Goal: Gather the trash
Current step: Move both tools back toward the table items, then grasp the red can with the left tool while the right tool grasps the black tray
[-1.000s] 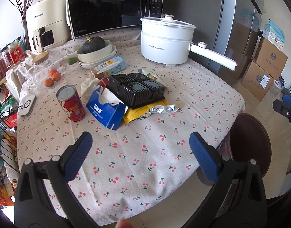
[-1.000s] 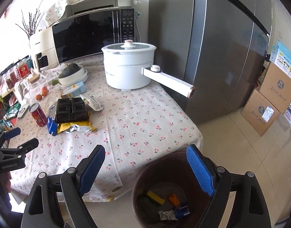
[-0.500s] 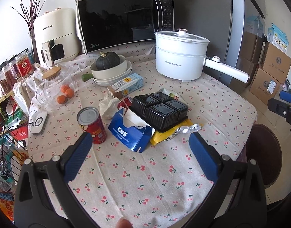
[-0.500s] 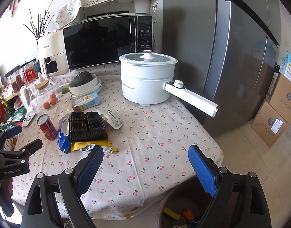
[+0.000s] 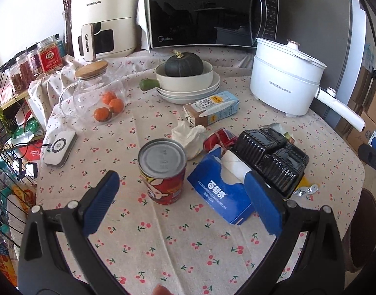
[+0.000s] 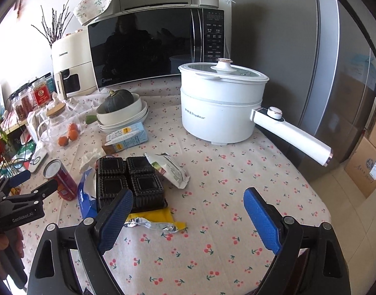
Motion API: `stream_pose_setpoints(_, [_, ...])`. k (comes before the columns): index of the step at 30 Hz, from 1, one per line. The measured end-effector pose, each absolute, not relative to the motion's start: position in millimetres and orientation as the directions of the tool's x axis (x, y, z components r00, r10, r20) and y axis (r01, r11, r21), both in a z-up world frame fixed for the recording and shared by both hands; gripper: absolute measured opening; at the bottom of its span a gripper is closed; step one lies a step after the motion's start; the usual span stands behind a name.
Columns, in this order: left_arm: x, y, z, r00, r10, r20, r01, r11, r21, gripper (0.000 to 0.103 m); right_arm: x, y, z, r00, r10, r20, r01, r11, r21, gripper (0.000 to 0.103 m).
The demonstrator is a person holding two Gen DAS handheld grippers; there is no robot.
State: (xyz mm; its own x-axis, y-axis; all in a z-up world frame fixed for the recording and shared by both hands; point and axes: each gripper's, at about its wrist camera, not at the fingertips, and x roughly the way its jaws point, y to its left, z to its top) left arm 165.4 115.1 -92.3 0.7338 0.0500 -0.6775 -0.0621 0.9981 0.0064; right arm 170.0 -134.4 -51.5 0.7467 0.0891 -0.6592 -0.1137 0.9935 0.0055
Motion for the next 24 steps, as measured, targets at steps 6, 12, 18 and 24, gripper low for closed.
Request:
stream_pose_setpoints(6, [182,130,-107,0.717,0.053,-0.695,-0.089,0.996,-0.016,0.093,196,-119,-74,0.712,0.127,-0.690,-0.150,0.988,0.027,0.093])
stream_pose_setpoints(12, [194,141,-122,0.691,0.029,-0.722,-0.112,0.991,-0.067,0.082,225,-122,-96,0.650,0.204,-0.732,-0.139,0.979,0.149,0.093])
stream_pose_setpoints(18, [199,146,-128,0.690,0.048,-0.722,-0.115,0.992,-0.044,0.076,256,-120,-112,0.582,0.306,-0.753,-0.158,0.952,0.264,0.090])
stream_pose_setpoints(24, [206,154,-129,0.696,0.010,-0.718,-0.096,0.992,-0.080,0.075,278,-106,-129,0.500,0.402,-0.767,-0.181,0.915,0.361,0.075])
